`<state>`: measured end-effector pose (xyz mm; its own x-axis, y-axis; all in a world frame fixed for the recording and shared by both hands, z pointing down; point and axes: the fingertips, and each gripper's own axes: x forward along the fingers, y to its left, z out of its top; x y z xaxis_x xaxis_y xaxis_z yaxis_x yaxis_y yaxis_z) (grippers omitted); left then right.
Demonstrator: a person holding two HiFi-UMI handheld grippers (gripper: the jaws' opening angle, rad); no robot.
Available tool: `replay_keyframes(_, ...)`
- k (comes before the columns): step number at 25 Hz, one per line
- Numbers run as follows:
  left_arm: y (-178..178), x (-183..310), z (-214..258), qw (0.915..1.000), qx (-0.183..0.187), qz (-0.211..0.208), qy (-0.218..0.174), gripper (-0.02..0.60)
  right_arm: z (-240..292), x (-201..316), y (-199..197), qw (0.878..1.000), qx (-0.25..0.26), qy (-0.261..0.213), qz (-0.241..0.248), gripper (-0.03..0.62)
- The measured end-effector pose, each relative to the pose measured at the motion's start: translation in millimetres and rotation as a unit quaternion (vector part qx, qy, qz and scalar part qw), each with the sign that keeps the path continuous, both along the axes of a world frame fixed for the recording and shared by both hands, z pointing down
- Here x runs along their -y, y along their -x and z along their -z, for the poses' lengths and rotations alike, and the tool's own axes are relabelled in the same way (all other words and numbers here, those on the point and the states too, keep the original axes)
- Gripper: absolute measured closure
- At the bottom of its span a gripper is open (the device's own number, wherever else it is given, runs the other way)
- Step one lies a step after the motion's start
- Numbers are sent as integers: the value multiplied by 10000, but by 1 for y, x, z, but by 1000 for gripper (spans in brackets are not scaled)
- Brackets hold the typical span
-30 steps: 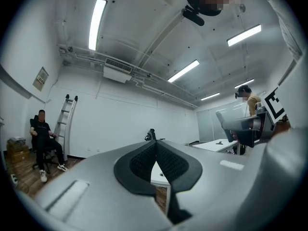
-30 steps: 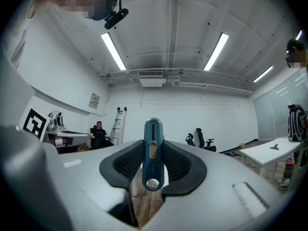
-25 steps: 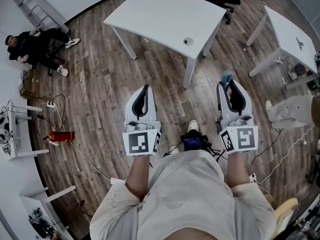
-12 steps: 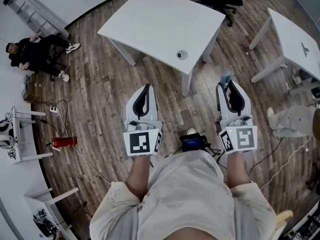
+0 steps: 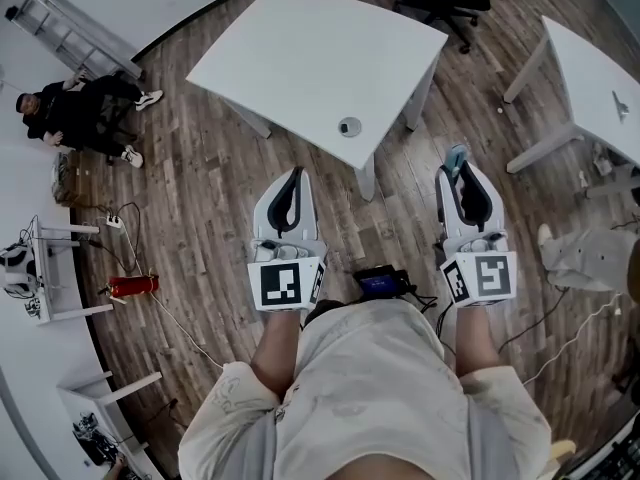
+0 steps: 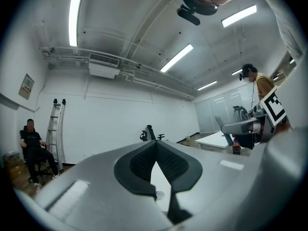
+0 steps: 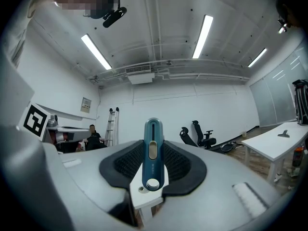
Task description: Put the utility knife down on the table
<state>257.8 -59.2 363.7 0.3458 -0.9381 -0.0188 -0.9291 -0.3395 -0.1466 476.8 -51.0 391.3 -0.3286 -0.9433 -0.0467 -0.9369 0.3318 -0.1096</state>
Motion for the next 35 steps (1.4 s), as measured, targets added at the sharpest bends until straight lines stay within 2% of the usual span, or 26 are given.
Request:
replay_keyframes(3,-12,8,7,10000,19,-1,-30,563,6,9,-10,10000,-2,-17,7,461)
replay_keyframes(12,-6,-7,-1,9999,-80,44,-135,563,-3,-4,4,9997,-174,-116,115,461)
replay_keyframes(14,6,2,-7,9998,-109,6,-154,563,-9,5,18,9996,-225,-128,110,461)
replay_keyframes(16,46,40,-3,9998,-151,-50,-154,563,-5,42,59,9995,-273,-110,74,461)
replay_keyframes(19,134,129,18,9995,-223,-151,-140,563,19,126,148,9993,-356,-78,-20,461)
replay_keyframes(21,173,179,25,9993,-249,-227,-148,563,26,172,189,9991,-417,-74,-84,461)
replay_keyframes(24,209,250,25,9991,-263,-292,-149,563,28,239,226,9987,-472,-86,-165,462)
replay_keyframes(29,268,412,41,9989,-319,-314,-117,563,48,397,288,9982,-541,-78,-252,461)
replay_keyframes(33,308,491,30,9985,-326,-425,-138,563,42,475,334,9980,-567,-68,-287,461)
replay_keyframes(35,342,534,32,9981,-408,-436,-169,563,44,516,369,9977,-598,-65,-301,461)
